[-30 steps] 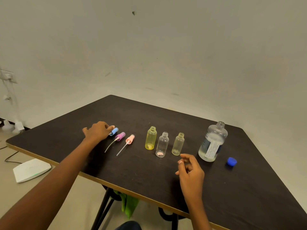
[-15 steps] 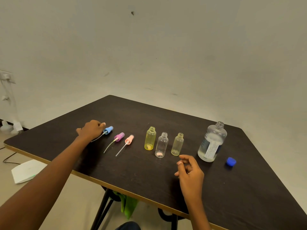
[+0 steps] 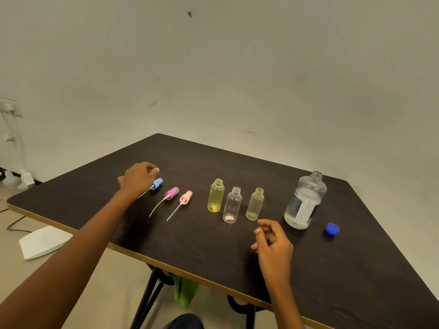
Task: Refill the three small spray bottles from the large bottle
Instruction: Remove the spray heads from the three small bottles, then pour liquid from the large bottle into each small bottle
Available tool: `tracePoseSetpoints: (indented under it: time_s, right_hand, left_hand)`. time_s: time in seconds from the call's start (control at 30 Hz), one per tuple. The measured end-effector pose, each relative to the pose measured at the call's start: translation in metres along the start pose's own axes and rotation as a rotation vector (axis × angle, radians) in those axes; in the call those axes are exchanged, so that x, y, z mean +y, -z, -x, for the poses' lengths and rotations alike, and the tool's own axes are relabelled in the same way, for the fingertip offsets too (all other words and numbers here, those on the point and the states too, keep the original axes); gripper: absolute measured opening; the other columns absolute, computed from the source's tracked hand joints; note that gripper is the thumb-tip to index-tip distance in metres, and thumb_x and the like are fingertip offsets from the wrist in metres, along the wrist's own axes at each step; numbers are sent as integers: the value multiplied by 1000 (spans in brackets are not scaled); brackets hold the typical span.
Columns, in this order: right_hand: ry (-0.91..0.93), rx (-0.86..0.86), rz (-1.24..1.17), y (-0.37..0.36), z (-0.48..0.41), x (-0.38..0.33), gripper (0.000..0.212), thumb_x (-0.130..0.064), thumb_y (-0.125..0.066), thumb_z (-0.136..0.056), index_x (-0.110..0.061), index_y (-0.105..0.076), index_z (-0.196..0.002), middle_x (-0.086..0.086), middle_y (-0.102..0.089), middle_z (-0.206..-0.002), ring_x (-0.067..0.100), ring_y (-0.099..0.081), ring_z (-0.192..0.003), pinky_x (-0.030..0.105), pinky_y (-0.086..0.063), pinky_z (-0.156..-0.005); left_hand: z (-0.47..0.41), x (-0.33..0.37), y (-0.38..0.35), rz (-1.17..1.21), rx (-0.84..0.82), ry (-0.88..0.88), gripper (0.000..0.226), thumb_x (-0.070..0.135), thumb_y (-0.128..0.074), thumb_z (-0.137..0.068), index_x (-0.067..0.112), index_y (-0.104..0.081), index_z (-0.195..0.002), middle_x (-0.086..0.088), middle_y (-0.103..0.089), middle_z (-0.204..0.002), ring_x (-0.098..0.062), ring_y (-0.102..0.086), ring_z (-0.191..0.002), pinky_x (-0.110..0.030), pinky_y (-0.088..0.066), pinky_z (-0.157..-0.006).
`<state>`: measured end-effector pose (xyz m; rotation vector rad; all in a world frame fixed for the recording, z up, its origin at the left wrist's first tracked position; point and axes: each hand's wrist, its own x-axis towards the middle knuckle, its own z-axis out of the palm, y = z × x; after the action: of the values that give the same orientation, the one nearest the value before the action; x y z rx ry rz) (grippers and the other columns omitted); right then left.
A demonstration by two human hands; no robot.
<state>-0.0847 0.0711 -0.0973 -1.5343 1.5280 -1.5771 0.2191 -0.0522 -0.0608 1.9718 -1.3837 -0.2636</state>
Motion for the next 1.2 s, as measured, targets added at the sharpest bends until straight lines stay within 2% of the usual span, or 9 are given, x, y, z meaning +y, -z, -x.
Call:
tracePoseSetpoints:
  time_s: [0.17, 0.27, 0.37, 0.47, 0.6, 0.77, 0.9, 1.1, 1.2]
  right_hand:
    - [17, 40, 9, -1, 0, 1, 16, -4, -55, -88, -18, -61, -94, 1, -62, -79, 16, -61, -64, 15, -49, -54]
    - [14, 60, 8, -1, 0, 1, 16, -4, -55, -88, -17, -61, -95, 2, -63, -78, 17, -61, -63, 13, -48, -54]
    - [10, 78, 4, 1, 0, 1, 20, -3, -55, -88, -22, -60, -93, 2, -64, -78, 15, -62, -63, 17, -50, -57]
    - [8, 119, -10, 2, 0, 3, 29, 0, -54, -87, -29, -57, -90, 1, -64, -82, 16, -63, -66, 24, -52, -61]
    - [-2, 155, 9, 1, -1, 6, 27, -1, -55, -87, -28, -56, -92, 2, -65, -85, 17, -64, -71, 32, -55, -66]
    - [19, 172, 8, 0, -1, 7, 30, 1, -55, -85, -29, -57, -91, 2, -65, -83, 17, -63, -70, 38, -55, -67]
    - [9, 239, -23, -1, -2, 10, 26, 1, -55, -85, -25, -60, -89, 1, -66, -80, 18, -63, -70, 44, -54, -66]
    - [-2, 464, -86, 6, -3, 7, 31, 4, -54, -83, -26, -58, -93, 2, -62, -87, 22, -62, -76, 36, -53, -67]
    - [-11, 592, -42, 23, -16, 5, 30, 7, -55, -82, -13, -57, -105, 5, -56, -103, 15, -57, -85, 29, -47, -74]
  left_hand:
    - [61, 58, -15, 356, 315, -393, 27, 15, -52, -88, 15, -62, -113, -5, -60, -122, -26, -53, -115, -31, -34, -98]
    - [113, 95, -31, 476, 259, -594, 32, 22, -49, -85, 17, -62, -113, 1, -58, -121, -12, -50, -113, -10, -26, -97]
    - [148, 125, -48, 572, 79, -667, 35, 17, -53, -88, 17, -58, -122, 2, -54, -129, -3, -46, -120, -6, -30, -102]
    - [158, 154, -60, 620, -62, -634, 49, 9, -58, -89, 17, -45, -135, 1, -44, -143, -7, -39, -132, -21, -32, -110]
    - [149, 182, -75, 586, -208, -492, 66, 7, -58, -89, 20, -25, -146, 0, -27, -154, -14, -24, -142, -22, -23, -111]
    - [143, 189, -103, 534, -266, -417, 75, 2, -59, -85, 20, -20, -147, -3, -27, -152, -23, -25, -142, -38, -30, -114]
    - [144, 188, -116, 518, -253, -315, 75, -2, -57, -84, 21, -21, -146, -8, -32, -145, -23, -41, -128, -28, -38, -100]
    - [152, 176, -128, 607, -279, -157, 69, 1, -59, -86, 17, -26, -144, -10, -48, -136, -22, -48, -124, -31, -41, -99]
    - [157, 173, -124, 702, -306, -99, 55, 4, -68, -81, 13, -43, -129, -7, -57, -125, -15, -57, -106, -12, -48, -78]
